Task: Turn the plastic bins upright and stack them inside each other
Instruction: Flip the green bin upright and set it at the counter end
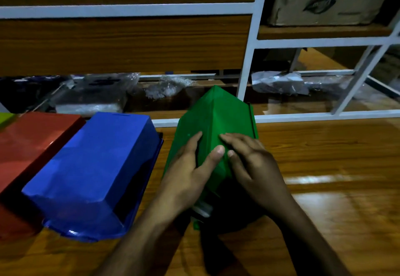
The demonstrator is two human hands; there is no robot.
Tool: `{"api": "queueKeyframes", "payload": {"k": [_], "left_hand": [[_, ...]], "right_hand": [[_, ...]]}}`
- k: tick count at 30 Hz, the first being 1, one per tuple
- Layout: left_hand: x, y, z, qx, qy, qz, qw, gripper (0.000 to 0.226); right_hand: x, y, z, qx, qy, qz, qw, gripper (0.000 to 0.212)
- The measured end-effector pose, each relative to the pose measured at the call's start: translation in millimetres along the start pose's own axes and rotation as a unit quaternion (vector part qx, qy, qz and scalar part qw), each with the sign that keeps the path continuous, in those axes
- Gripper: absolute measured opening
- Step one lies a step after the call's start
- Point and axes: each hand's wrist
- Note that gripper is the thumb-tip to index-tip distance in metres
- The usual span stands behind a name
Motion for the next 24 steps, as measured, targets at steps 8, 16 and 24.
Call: {"api": "queueKeyframes", "payload": {"k": [8,16,24], "left_hand": [[6.7,-15.7,0.1,0.033,0.046,-0.075,0.996,0.053],[-17.9,-3.6,2.1,0.077,0.071,-0.017,0.994,0.036],[-13.6,7.3,5.2,0.08,0.07,0.052,0.993,0.021]], "right_hand": [[34.7,-11.3,-14.7,-0.126,0.304,0.221,0.918,0.055],[30.3,-17.7,-1.7,-0.066,0.299,0.439,0.845,0.026],[31.2,-18.4,5.4,-0.057,0.282,0.354,0.89,0.045]]}}
Point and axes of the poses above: each hand's wrist, its own z-axis towards the middle knuckle, its own y-axis out of the palm, x = y × z, and after that the axes turned 14 degrees about -z, right-handed
